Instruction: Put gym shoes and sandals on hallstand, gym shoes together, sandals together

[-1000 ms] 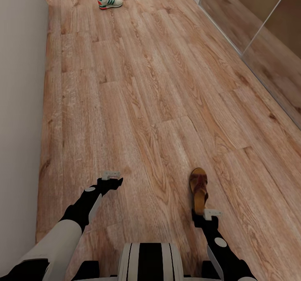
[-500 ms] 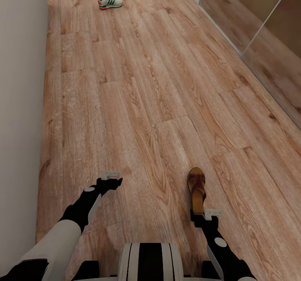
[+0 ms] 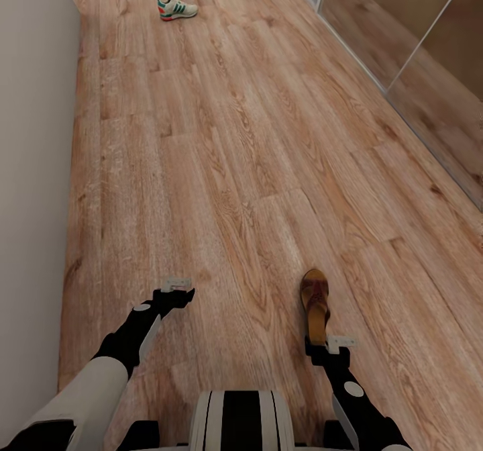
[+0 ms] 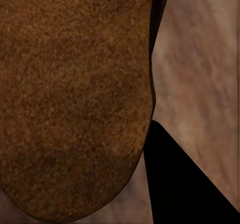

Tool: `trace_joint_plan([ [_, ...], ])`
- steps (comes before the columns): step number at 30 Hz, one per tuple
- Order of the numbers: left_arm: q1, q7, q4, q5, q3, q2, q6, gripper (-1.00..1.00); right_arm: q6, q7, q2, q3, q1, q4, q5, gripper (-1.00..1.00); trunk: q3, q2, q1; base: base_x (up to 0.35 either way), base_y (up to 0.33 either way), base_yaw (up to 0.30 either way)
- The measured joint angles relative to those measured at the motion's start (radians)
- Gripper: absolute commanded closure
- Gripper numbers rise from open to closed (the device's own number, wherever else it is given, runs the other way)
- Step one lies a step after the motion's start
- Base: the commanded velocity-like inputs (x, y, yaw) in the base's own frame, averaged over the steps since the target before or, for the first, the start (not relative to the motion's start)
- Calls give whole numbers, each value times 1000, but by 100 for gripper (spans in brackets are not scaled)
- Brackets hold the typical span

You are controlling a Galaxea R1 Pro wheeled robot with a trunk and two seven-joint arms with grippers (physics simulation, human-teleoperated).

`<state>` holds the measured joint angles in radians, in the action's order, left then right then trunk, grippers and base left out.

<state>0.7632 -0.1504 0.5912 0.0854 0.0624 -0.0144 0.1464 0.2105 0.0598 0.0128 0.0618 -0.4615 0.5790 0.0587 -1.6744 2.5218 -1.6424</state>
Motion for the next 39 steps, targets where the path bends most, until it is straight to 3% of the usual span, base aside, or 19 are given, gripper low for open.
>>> trace_joint_plan([
  [7, -25, 3, -2, 1, 1, 0, 0, -100, 0, 0, 2, -1, 0, 1, 0, 100, 27, -2, 3, 0, 0, 0],
  [13, -90, 7, -2, -5, 11, 33, -4, -100, 0, 1, 3, -3, 0, -2, 1, 100, 50, -3, 6, 0, 0, 0],
  [17, -170, 9, -5, -5, 16, 53, -86, -100, 0, 0, 3, -3, 0, -5, 2, 100, 70, -4, 8, 0, 0, 0],
  [26, -227, 47, -9, -5, 23, 64, -105, -100, 0, -3, -7, 0, 0, -6, 5, 100, 119, -6, 12, 0, 0, 0],
  [32, -270, 62, -14, -7, 29, 70, -131, -100, 0, -5, -36, 2, 2, -10, 6, 100, 151, -7, 14, 0, 0, 0],
  [39, -342, 66, -15, -6, 30, 71, -241, -100, 15, -6, -56, 2, 33, -45, 5, 100, 189, -9, 18, 0, 0, 0],
])
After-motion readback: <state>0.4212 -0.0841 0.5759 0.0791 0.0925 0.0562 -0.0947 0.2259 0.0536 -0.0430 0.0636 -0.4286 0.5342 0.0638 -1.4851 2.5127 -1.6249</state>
